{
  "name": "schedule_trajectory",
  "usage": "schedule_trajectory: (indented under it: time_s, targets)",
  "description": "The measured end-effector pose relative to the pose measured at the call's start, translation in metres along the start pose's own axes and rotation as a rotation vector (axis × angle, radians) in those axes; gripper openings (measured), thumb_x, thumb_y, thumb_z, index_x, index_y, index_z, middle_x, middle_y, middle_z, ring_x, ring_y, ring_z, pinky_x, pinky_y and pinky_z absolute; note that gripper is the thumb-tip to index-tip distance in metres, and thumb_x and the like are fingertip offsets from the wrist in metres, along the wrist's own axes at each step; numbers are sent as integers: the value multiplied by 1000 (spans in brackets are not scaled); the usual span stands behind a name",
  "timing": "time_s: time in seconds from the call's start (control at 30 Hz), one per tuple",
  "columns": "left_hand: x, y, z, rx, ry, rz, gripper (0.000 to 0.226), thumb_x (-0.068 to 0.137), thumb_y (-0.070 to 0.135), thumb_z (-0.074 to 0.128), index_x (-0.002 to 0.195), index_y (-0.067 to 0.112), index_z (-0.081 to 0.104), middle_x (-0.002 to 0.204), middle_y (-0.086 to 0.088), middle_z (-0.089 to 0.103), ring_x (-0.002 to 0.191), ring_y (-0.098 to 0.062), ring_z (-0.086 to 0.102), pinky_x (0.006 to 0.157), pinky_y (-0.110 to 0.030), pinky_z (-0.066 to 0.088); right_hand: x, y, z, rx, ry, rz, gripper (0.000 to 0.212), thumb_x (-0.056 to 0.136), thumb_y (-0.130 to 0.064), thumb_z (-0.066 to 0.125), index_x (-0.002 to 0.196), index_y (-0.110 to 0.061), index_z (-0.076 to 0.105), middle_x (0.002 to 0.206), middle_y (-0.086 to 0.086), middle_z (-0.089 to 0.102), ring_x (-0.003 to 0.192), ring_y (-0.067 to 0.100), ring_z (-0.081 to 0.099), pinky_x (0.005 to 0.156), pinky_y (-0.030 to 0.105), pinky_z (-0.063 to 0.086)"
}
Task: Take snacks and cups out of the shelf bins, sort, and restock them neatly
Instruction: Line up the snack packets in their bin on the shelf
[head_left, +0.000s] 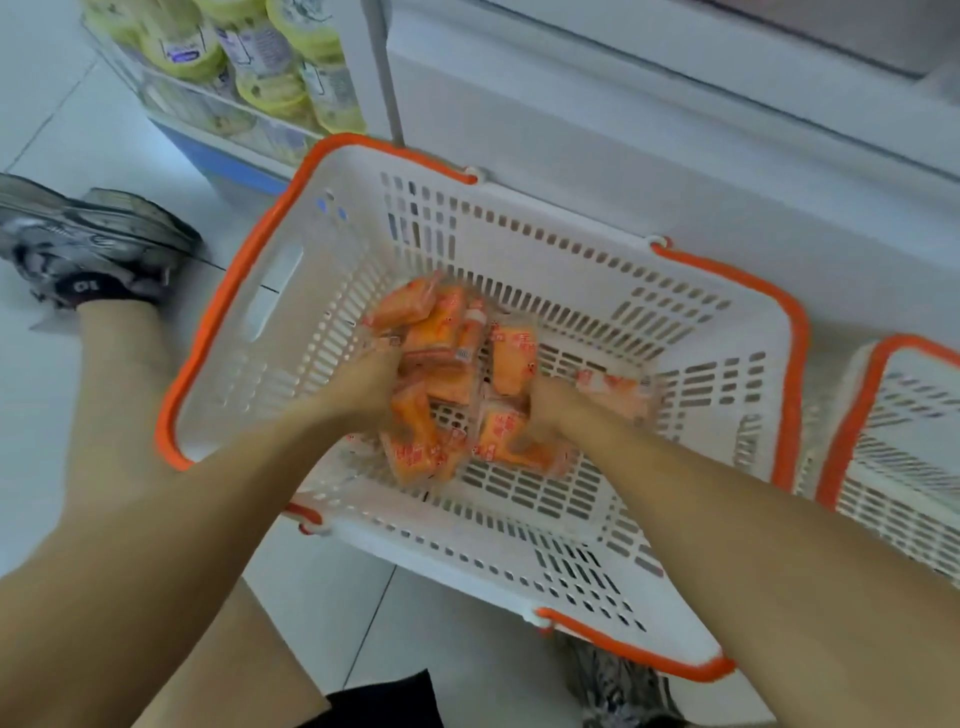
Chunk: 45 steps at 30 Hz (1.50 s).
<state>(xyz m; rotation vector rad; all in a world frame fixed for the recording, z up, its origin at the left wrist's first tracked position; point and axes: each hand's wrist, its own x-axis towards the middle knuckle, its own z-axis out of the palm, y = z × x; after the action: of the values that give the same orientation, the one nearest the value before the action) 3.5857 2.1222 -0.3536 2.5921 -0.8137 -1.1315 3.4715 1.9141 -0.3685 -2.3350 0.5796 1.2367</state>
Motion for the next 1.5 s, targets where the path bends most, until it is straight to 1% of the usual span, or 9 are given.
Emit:
schedule_trajectory:
  time_s: [0.23, 0.4, 0.6, 0.8, 0.97, 1.13, 1.27, 1.4, 1.5]
  targets:
    - [-26, 11, -3, -185, -28, -47, 30, 82, 34, 78, 106, 27, 61, 98, 3, 68, 85, -13, 65, 80, -36, 56, -22, 30, 13, -137, 2, -13, 44, 83, -35, 79, 116, -19, 56, 112, 5, 64, 100, 24, 62, 87, 33, 53]
    - [-56, 25, -11, -642, 103, -234, 14, 78, 18, 82, 87, 16, 71, 74, 1, 75, 70, -16, 74, 77, -41, 62, -39, 37, 44, 112, -55, 3, 78, 77, -42, 84, 139, -14, 48, 136, 4, 55, 120, 25, 56, 103, 36, 48]
    - [-95, 35, -1, -1053, 100, -269, 58, 55, 26, 90, 106, 6, 70, 90, -9, 77, 81, -27, 76, 81, -46, 60, -73, 30, 50, 301, -33, 22, 57, 82, -32, 81, 128, -17, 52, 118, -1, 57, 102, 18, 57, 86, 31, 52]
    - [-119, 63, -7, -1307, 229, -119, 65, 66, 16, 87, 124, 13, 58, 106, -14, 74, 91, -34, 74, 84, -54, 58, -150, 38, -64, 469, -170, 30, 38, 93, -36, 69, 117, -7, 64, 106, 14, 74, 93, 28, 74, 81, 44, 62]
    - [-132, 106, -28, -1629, 201, 7, 61, 75, 31, 77, 127, 4, 61, 123, -21, 67, 111, -38, 67, 91, -53, 57, -268, 25, -167, 621, 164, -230, 16, 97, -31, 63, 97, -16, 67, 82, 2, 71, 75, 21, 69, 84, 47, 59]
    - [-145, 157, -45, -1778, 77, 216, 70, 75, 21, 87, 123, -15, 51, 125, -35, 55, 106, -40, 63, 79, -44, 57, -304, 33, -155, 1084, 133, -508, 28, 94, -33, 60, 111, -11, 67, 100, 28, 61, 93, 38, 57, 81, 45, 57]
    - [-165, 183, -63, -1684, 128, 311, 47, 70, -4, 74, 112, 3, 55, 108, -22, 71, 92, -36, 73, 66, -39, 60, -304, 28, -138, 1018, 210, -515, 41, 95, -34, 60, 131, -13, 58, 118, 12, 72, 104, 30, 69, 87, 46, 57]
    - [-185, 185, -77, -1583, 127, 397, 54, 81, -8, 67, 132, 6, 52, 121, -20, 68, 106, -37, 69, 76, -38, 60, -303, 21, -125, 1007, 309, -559, 41, 100, -36, 55, 134, -13, 53, 122, 8, 71, 112, 28, 68, 101, 53, 52]
    - [-201, 190, -89, -1620, 78, 491, 56, 84, 17, 64, 136, 1, 52, 129, -23, 63, 118, -38, 62, 92, -47, 55, -307, 14, -119, 948, 353, -622, 39, 102, -40, 49, 135, -18, 52, 125, 0, 69, 115, 18, 67, 100, 41, 54]
